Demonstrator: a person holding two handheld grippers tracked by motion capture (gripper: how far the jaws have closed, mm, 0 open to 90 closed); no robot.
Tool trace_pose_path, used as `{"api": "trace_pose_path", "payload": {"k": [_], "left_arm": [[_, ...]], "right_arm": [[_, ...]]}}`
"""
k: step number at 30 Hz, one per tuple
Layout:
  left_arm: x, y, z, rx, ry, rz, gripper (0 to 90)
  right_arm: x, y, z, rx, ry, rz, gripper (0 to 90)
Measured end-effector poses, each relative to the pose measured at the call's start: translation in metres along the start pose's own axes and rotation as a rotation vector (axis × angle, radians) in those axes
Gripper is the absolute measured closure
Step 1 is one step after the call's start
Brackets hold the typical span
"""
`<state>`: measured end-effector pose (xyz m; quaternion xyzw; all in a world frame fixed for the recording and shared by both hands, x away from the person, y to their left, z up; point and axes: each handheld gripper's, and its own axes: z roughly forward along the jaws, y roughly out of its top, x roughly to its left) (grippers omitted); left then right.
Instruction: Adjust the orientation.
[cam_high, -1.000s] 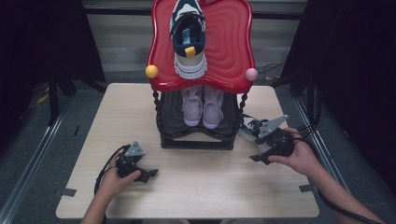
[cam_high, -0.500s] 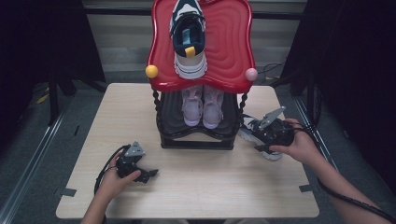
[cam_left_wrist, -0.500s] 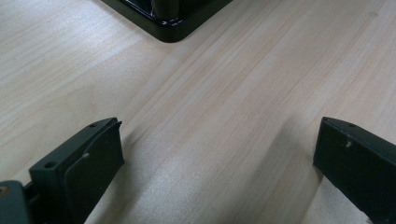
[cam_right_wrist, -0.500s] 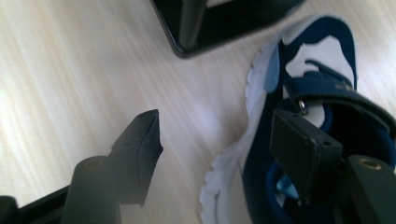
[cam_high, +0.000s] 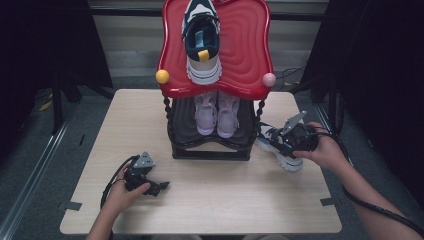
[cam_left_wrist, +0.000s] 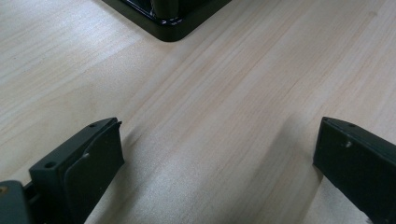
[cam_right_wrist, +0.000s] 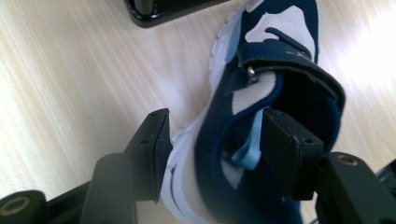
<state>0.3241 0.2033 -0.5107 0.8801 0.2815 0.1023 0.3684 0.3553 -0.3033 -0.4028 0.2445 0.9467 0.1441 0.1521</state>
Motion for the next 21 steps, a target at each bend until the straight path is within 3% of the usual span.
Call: {"api": "trace_pose_path", "payload": {"k": [3,6,9,12,15,21], "left_arm": [[0.000,0.000,0.000,-0.001,0.000,-0.001,0.9],[0.000,0.000,0.000,0.000,0.000,0.000,0.9],[0.000,0.000,-0.001,0.005,0.000,0.003,0.9],[0.000,0.000,-0.001,0.003,-0.002,0.004,0.9],[0.000,0.000,-0.001,0.007,0.001,0.004,0.9],[-0.001,0.000,-0.001,0.006,0.002,0.004,0.9]], "right_arm": [[-0.001,-0.002,0.002,0.005,0.010,0.017,44.1],[0.002,-0.005,0.009,0.065,0.023,0.002,46.7],[0.008,-0.008,0.015,0.098,0.048,0.016,58.4],[0.009,-0.009,0.014,0.087,0.043,0.016,67.0],[0.011,-0.009,0.009,0.077,0.094,0.048,67.2],[0.029,-0.003,0.000,0.076,0.165,0.042,63.1]]}}
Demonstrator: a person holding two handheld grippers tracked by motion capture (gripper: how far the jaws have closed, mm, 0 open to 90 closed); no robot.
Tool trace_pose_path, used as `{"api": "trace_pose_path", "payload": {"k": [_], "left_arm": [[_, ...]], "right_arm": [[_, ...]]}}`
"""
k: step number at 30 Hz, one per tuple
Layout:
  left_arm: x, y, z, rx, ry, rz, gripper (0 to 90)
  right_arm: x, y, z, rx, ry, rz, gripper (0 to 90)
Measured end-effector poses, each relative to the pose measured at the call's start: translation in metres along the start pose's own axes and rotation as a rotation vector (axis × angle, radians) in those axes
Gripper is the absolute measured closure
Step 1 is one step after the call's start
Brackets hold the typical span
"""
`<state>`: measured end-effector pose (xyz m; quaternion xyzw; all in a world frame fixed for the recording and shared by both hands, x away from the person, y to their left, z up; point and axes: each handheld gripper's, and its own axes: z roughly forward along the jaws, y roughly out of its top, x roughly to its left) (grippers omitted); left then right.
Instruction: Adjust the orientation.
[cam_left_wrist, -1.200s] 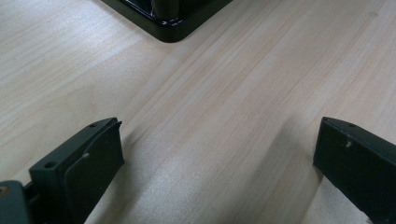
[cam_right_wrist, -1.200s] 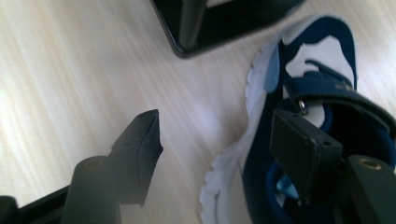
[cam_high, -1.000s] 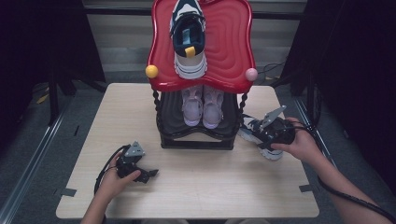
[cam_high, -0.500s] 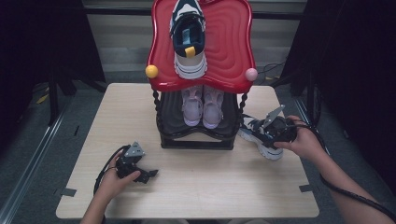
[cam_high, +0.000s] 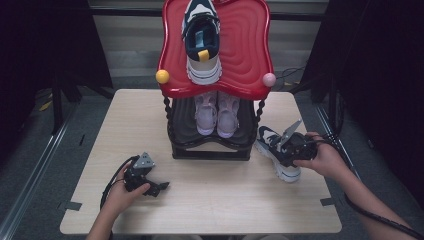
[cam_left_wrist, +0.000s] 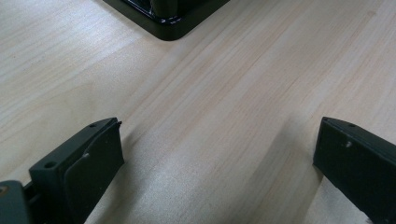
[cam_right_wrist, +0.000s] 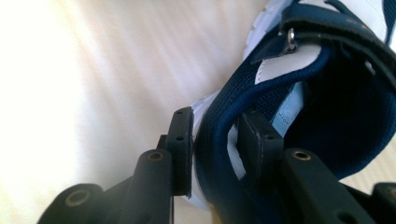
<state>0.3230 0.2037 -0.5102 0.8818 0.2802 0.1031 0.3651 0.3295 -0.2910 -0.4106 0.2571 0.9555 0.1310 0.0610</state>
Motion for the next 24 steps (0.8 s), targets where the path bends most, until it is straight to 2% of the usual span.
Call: {"api": "trace_pose_path", "payload": {"k": [2,4,6,9,11,13,15,17,20,22,24], "left_arm": [[0.000,0.000,0.000,0.000,0.001,-0.002,0.9],[0.000,0.000,0.000,0.000,0.000,-0.002,0.9],[-0.001,0.000,0.000,-0.001,0.002,-0.002,0.9],[-0.001,-0.001,-0.001,0.003,0.004,0.002,0.9],[-0.001,-0.001,-0.001,0.000,-0.001,-0.001,0.9],[-0.001,-0.001,-0.001,0.001,-0.001,-0.001,0.9],[-0.001,-0.001,-0.001,0.003,0.002,0.004,0.8],[-0.001,-0.001,-0.001,0.000,-0.001,-0.001,0.8],[-0.001,-0.001,-0.001,0.001,0.001,0.004,0.8],[-0.001,-0.001,-0.001,0.000,0.002,0.000,0.5],[-0.001,-0.001,-0.001,0.001,0.005,0.001,0.5]], "right_arm": [[0.008,0.003,-0.003,-0.018,0.019,-0.019,61.3],[0.013,0.006,-0.006,-0.029,0.015,-0.041,58.0],[0.018,0.010,-0.010,-0.033,0.018,-0.040,56.1],[0.022,0.012,-0.013,-0.023,-0.012,-0.074,51.8],[0.023,0.011,-0.013,0.002,-0.029,-0.077,50.6],[0.022,0.009,-0.011,0.019,-0.039,-0.086,52.1],[0.024,0.007,-0.010,0.038,-0.043,-0.066,55.6],[0.025,0.007,-0.009,0.038,-0.029,-0.043,60.9],[0.026,0.007,-0.007,0.027,-0.015,-0.058,64.9],[0.028,0.007,-0.008,0.029,-0.022,-0.063,67.4],[0.028,0.007,-0.008,0.027,-0.011,-0.035,67.9]]}}
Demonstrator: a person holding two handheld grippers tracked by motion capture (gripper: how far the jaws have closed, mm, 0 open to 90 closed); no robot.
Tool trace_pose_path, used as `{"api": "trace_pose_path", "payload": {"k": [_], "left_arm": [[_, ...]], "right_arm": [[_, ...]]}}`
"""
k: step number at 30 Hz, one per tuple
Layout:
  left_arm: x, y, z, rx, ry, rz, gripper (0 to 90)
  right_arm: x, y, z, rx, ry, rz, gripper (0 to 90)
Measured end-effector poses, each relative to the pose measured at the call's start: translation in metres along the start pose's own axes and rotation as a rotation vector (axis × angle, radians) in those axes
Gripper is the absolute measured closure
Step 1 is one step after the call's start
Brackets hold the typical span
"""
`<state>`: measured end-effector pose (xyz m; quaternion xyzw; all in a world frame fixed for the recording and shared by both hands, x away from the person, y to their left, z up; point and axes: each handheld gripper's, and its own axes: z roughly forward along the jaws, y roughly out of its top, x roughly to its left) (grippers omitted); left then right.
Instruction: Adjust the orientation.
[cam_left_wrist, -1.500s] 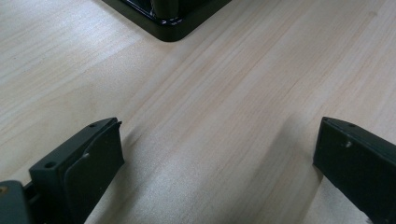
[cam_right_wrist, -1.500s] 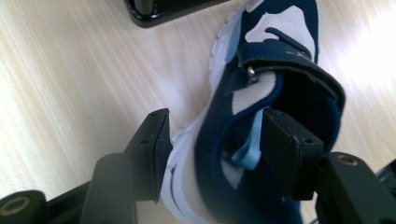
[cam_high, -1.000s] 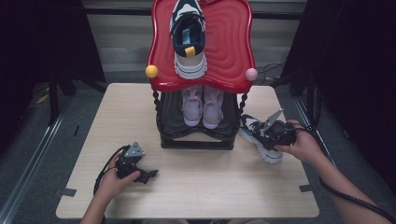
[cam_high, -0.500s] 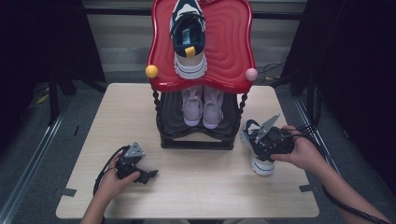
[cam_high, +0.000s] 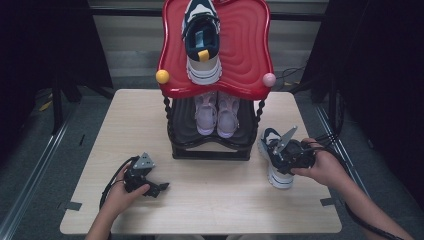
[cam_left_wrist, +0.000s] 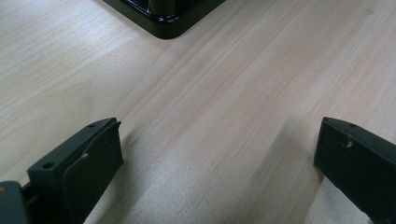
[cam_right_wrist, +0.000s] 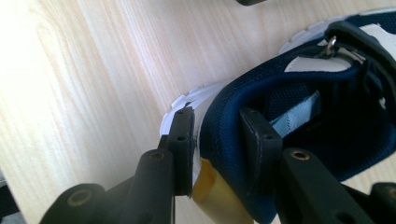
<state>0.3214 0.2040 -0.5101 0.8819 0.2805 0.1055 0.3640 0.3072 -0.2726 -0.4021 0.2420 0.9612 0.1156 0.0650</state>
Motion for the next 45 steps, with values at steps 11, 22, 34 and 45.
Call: {"api": "trace_pose_path", "payload": {"k": [11,22,34,45], "left_arm": [[0.001,0.000,0.000,0.003,-0.002,0.009,0.0],[0.001,0.000,0.000,0.002,-0.004,0.007,0.0],[0.001,0.000,0.000,0.004,-0.002,0.008,0.0],[0.001,0.000,0.000,0.002,-0.005,0.006,0.0]], "right_arm": [[0.008,0.018,-0.003,-0.056,0.056,0.001,62.7],[0.010,0.016,-0.005,0.021,0.068,-0.037,48.4],[0.009,0.017,-0.004,0.096,0.067,-0.085,50.5],[0.002,0.021,0.001,0.143,0.098,-0.103,56.6]]}}
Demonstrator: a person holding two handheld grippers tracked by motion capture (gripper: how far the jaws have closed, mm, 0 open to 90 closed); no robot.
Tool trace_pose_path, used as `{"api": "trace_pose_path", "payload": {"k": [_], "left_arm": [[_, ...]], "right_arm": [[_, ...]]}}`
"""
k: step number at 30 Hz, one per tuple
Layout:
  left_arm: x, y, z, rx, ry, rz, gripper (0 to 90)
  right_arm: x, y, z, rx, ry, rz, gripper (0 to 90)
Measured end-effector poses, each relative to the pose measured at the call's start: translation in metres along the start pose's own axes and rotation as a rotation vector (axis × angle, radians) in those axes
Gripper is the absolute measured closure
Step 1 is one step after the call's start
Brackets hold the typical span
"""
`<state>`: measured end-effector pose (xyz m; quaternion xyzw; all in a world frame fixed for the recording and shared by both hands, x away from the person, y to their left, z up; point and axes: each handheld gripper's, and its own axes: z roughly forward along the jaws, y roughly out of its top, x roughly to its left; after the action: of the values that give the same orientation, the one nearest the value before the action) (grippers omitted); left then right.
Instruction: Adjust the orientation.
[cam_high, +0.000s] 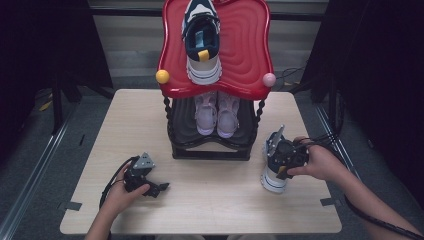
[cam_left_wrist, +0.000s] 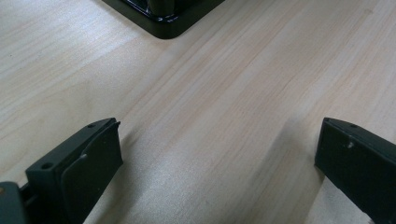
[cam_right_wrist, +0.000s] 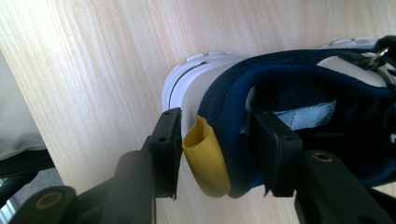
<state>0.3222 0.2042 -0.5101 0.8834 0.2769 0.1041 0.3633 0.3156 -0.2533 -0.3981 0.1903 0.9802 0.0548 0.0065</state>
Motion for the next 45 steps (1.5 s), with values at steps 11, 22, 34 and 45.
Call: {"api": "trace_pose_path", "payload": {"k": [11,22,34,45], "left_arm": [[0.000,0.000,0.000,0.000,0.000,0.000,0.0],[0.000,0.000,0.000,0.000,0.000,0.000,0.0],[0.000,0.000,0.000,0.000,0.000,0.000,0.0],[0.000,0.000,0.000,0.000,0.000,0.000,0.0]], "right_arm": [[-0.003,0.006,0.006,0.046,0.036,-0.019,64.6],[-0.007,0.009,0.007,0.078,0.074,-0.016,65.8],[-0.007,0.011,0.010,0.081,0.084,-0.025,68.5],[-0.008,0.011,0.010,0.079,0.093,-0.022,69.8]]}}
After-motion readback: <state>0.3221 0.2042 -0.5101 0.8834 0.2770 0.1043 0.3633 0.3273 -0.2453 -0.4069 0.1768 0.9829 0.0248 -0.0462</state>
